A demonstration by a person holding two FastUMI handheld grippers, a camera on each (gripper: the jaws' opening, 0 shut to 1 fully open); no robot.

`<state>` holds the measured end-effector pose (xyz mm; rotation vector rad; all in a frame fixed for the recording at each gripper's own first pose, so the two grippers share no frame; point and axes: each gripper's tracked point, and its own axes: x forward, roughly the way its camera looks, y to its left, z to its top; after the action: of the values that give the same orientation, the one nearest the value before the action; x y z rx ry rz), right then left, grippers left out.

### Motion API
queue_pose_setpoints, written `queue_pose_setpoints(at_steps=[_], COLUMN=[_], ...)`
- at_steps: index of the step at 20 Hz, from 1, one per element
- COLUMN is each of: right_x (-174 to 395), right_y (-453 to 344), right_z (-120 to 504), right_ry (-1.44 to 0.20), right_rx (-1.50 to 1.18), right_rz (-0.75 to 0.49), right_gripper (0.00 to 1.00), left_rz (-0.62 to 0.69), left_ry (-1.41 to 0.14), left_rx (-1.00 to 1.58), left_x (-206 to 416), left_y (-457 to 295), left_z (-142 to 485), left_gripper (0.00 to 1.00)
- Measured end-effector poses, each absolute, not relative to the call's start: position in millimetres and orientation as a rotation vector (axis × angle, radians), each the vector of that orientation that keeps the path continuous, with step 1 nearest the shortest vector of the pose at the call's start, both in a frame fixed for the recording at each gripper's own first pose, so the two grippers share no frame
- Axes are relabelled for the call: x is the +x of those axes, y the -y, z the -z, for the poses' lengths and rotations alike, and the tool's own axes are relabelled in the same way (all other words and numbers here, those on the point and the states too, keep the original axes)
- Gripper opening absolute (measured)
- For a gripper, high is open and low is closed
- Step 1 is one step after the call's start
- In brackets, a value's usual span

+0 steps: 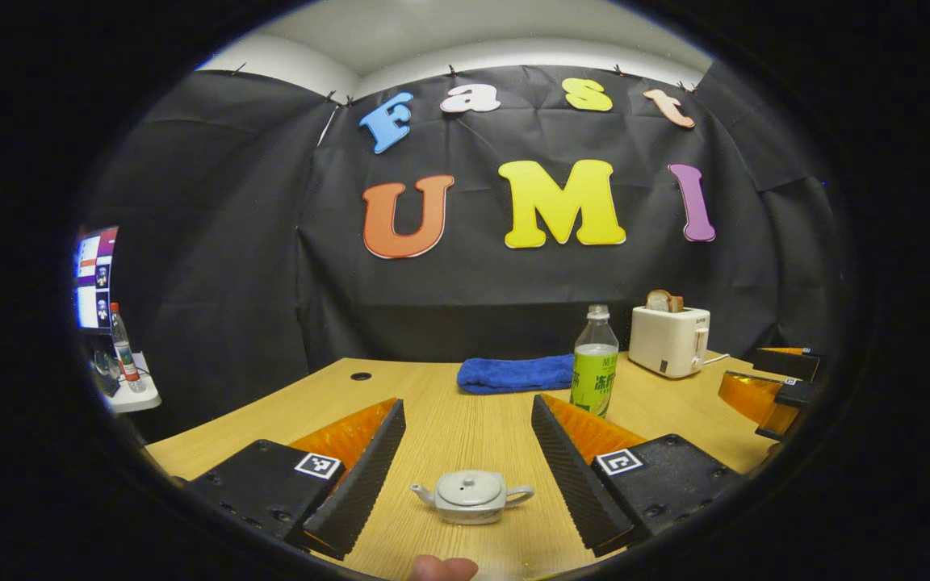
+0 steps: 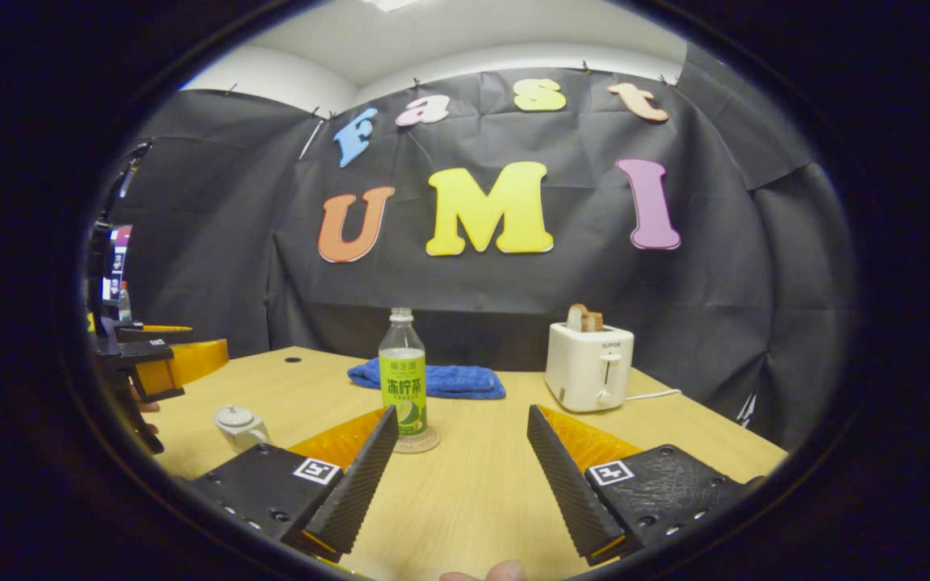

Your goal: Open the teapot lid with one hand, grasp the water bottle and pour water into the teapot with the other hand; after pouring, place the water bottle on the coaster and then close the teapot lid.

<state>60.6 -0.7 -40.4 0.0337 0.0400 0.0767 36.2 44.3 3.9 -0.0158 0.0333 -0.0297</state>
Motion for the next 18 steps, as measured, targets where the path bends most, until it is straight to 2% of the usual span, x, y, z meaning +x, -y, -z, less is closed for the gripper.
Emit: queue_pose_setpoints(at_steps=[7,18], right_x=[23,-15], right_y=[14,14], right_z=[5,-2], right_ry=[0.057,0.056], right_rx=[-0.002,0.001], right_rz=[-0.013,0.043], right_gripper=[0.96,0.95], left_rz=[0.069,0.067], left_ry=[0.023,0.032], left_rx=[0.024,0.025], left_x=[3,-25], left_y=[-12,1], left_z=[-32,-29], left_gripper=[0.98,0.99])
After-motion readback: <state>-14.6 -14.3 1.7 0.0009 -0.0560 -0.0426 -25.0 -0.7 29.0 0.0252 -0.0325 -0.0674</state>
